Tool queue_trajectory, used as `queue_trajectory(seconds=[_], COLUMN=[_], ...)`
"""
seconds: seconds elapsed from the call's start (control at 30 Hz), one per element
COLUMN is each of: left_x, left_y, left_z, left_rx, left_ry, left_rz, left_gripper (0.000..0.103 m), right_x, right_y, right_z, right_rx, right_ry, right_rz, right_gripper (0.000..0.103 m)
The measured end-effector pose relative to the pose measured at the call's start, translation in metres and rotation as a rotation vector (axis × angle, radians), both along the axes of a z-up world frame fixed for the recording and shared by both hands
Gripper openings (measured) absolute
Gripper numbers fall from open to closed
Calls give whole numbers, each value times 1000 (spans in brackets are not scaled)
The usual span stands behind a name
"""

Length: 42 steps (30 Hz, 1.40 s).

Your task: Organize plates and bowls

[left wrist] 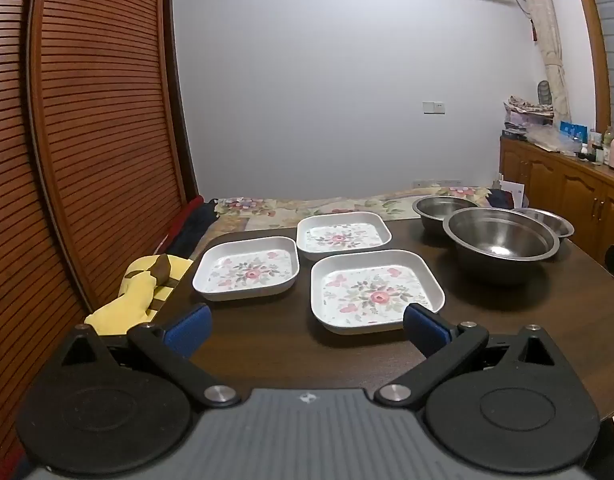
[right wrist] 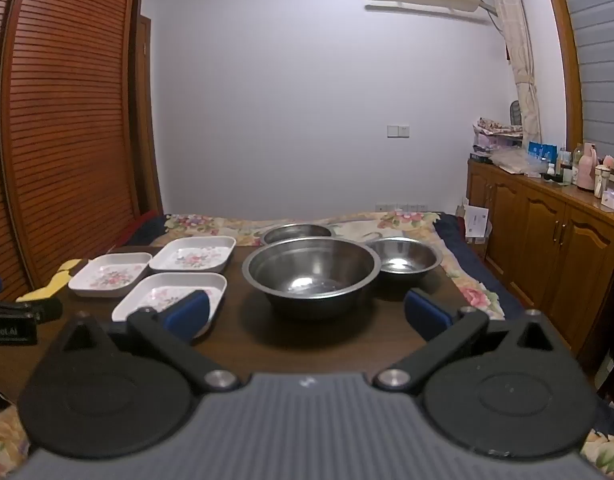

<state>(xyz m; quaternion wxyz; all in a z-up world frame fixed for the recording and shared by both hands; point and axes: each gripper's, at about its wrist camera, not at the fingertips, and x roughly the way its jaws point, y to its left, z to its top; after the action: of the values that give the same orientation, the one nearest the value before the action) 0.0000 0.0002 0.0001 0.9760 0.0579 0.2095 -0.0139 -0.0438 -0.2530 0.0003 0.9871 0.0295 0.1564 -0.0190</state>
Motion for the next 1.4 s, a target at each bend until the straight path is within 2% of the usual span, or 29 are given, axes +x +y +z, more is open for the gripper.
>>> queue_trajectory(seconds=[1.4], left_x=[0], left_y=[0], left_z=[0], left_rx=[0], left_ry=[0], left_rz=[-1], left_gripper=[103], right_x=[1], right_y=[-3], right_z=[-3], right_rx=[11], right_ry=[6], right_rz=[-5], right_gripper=[103])
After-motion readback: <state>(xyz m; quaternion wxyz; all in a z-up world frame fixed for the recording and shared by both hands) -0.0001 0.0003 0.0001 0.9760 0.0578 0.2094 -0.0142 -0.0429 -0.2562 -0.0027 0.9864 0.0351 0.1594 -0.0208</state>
